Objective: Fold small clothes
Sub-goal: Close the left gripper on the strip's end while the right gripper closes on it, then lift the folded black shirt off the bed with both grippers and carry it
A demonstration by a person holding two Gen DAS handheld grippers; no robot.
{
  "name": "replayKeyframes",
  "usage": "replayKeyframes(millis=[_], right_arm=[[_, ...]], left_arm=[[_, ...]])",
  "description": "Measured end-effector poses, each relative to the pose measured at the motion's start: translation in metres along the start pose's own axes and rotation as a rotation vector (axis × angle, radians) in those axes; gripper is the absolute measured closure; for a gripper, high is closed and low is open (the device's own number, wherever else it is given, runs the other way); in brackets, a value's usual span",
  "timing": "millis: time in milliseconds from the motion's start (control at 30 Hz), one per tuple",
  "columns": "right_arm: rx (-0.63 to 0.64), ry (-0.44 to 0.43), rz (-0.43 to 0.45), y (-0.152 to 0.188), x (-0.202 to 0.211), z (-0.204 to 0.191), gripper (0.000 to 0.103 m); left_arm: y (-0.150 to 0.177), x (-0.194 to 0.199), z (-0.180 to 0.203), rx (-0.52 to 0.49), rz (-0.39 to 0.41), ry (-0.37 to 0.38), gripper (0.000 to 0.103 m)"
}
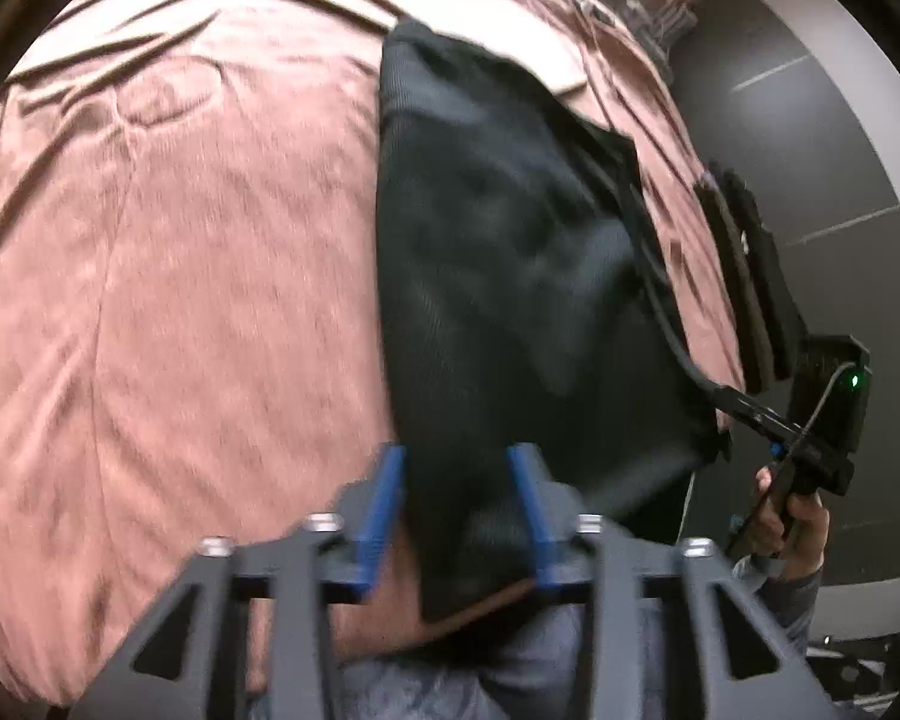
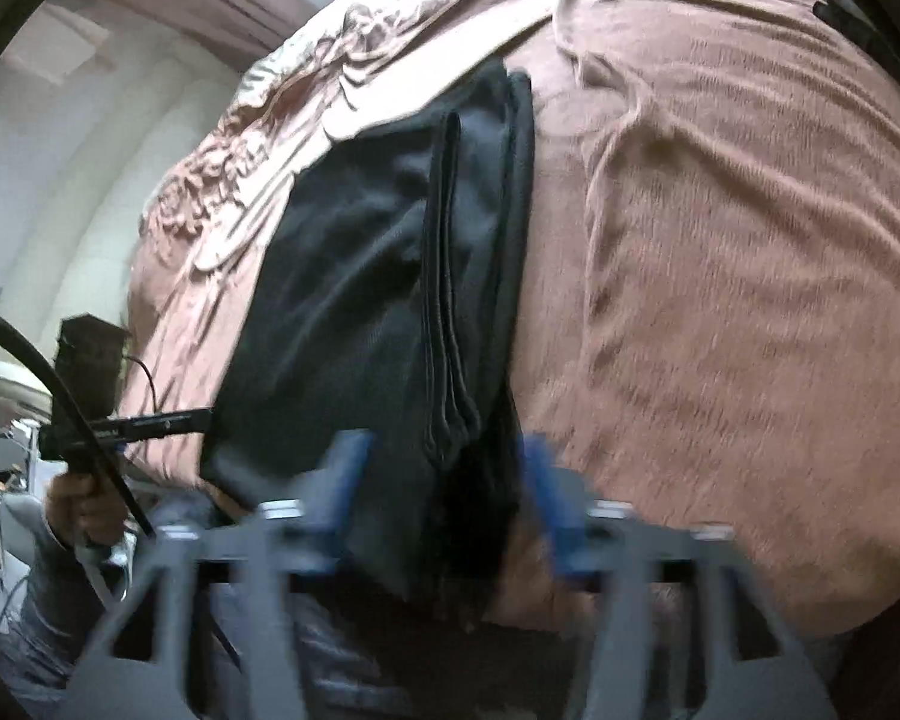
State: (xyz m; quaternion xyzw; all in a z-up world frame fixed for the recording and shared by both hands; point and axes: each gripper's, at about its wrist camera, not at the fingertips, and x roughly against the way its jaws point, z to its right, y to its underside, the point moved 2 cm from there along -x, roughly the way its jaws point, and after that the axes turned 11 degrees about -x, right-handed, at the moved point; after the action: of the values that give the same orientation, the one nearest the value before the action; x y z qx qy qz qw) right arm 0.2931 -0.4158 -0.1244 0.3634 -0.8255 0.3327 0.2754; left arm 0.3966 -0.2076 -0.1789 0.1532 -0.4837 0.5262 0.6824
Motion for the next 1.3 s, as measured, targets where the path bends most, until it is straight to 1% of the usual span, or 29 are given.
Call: replayKeyframes(millis=[67, 133, 233, 333, 400, 467, 567, 633, 733, 800, 900, 933, 967, 1000, 1100, 1233, 1267, 1300], right_arm=[[-0.009, -0.036, 0.002, -0.010, -0.002, 0.002, 0.036], [-0.019, -0.064, 0.004, -0.026, -0.006, 0.007, 0.036], [-0.037, -0.083, -0.009, -0.047, -0.018, 0.014, 0.036], [-0.053, -0.102, -0.022, -0.056, -0.035, 0.016, 0.036], [-0.067, -0.092, -0.031, -0.067, -0.044, 0.020, 0.036], [-0.078, -0.104, -0.038, -0.069, -0.056, 0.017, 0.036], [-0.089, -0.145, -0.052, -0.081, -0.066, 0.018, 0.036], [-0.101, -0.185, -0.069, -0.089, -0.073, 0.021, 0.036], [-0.119, -0.219, -0.086, -0.102, -0.088, 0.023, 0.042], [-0.122, -0.235, -0.096, -0.110, -0.098, 0.024, 0.046], [-0.116, -0.255, -0.105, -0.122, -0.110, 0.022, 0.049], [-0.111, -0.255, -0.104, -0.127, -0.115, 0.020, 0.049], [-0.107, -0.250, -0.105, -0.131, -0.120, 0.018, 0.050], [-0.101, -0.240, -0.108, -0.135, -0.126, 0.016, 0.053], [-0.065, -0.206, -0.116, -0.140, -0.136, 0.007, 0.058], [-0.027, -0.149, -0.107, -0.142, -0.144, -0.006, 0.062], [-0.011, -0.122, -0.099, -0.142, -0.145, -0.010, 0.065], [0.008, -0.094, -0.090, -0.142, -0.147, -0.014, 0.070]], left_arm=[[-0.008, -0.002, -0.005, 0.018, 0.016, -0.001, 0.054], [-0.015, -0.005, -0.009, 0.036, 0.027, 0.009, 0.054], [-0.030, -0.009, -0.015, 0.050, 0.049, 0.016, 0.054], [-0.044, -0.014, -0.015, 0.051, 0.058, 0.025, 0.054], [-0.050, -0.015, -0.018, 0.048, 0.061, 0.026, 0.054], [-0.059, -0.020, -0.020, 0.053, 0.063, 0.030, 0.054], [-0.071, -0.024, -0.027, 0.062, 0.080, 0.054, 0.054], [-0.078, -0.024, -0.033, 0.078, 0.106, 0.096, 0.054], [-0.091, -0.029, -0.041, 0.094, 0.120, 0.110, 0.055], [-0.099, -0.031, -0.047, 0.101, 0.125, 0.115, 0.057], [-0.114, -0.034, -0.055, 0.121, 0.144, 0.128, 0.060], [-0.117, -0.035, -0.056, 0.121, 0.146, 0.125, 0.062], [-0.123, -0.037, -0.058, 0.116, 0.147, 0.112, 0.067], [-0.125, -0.038, -0.058, 0.113, 0.148, 0.105, 0.069], [-0.135, -0.043, -0.061, 0.111, 0.154, 0.105, 0.073], [-0.147, -0.049, -0.062, 0.093, 0.157, 0.090, 0.074], [-0.150, -0.050, -0.062, 0.089, 0.160, 0.089, 0.075], [-0.152, -0.051, -0.063, 0.084, 0.161, 0.084, 0.078]])
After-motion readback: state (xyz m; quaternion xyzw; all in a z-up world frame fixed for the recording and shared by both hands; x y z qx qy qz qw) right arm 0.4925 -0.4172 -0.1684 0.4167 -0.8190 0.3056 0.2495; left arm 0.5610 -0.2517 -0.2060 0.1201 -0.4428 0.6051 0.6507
